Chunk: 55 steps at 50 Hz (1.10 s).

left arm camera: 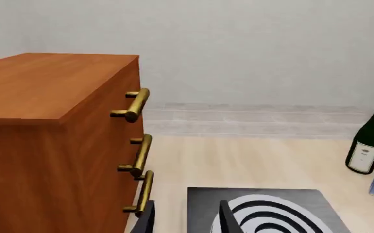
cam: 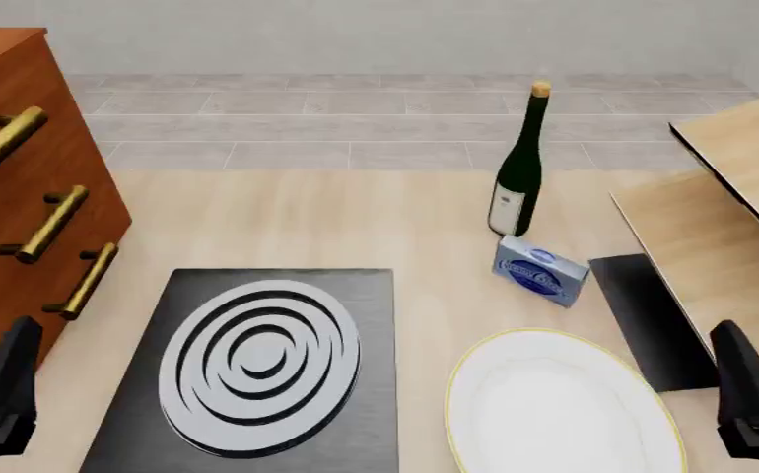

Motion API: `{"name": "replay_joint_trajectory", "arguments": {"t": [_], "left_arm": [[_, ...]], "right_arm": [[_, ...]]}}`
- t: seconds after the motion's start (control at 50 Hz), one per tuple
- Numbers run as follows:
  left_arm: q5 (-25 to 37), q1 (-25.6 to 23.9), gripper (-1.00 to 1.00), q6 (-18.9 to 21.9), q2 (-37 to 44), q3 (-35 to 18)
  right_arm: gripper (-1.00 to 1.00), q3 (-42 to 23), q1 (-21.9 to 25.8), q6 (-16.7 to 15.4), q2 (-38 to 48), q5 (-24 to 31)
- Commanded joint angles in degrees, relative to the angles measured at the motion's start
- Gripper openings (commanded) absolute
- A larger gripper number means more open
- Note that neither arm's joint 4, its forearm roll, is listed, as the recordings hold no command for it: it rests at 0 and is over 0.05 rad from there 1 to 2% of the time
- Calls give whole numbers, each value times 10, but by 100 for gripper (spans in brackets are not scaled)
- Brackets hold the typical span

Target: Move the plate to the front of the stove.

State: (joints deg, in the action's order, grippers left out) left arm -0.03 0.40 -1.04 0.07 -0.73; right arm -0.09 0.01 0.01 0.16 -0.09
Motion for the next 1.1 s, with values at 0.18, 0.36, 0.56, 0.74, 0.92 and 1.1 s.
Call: {"name": "replay_joint_trajectory", "arguments": {"t": [0.18,0.36,0.56,0.74,0.92,1.1], "left_arm": [[16,-7,100,-26,1,-23],[33,-25,100,-34,0,-52],[98,-52,100,-7,4,-147],[91,-91,100,52,89,-238],[94,-156,100,131,157,-302],[111,-201,100,186,197,-370]], "right_arm": [[100,-2,2,3,3,0],[100,-2,2,3,3,0],[100,-2,3,3,3,0],[100,-2,3,3,3,0],[100,-2,3,3,3,0],[100,-2,3,3,3,0]]}}
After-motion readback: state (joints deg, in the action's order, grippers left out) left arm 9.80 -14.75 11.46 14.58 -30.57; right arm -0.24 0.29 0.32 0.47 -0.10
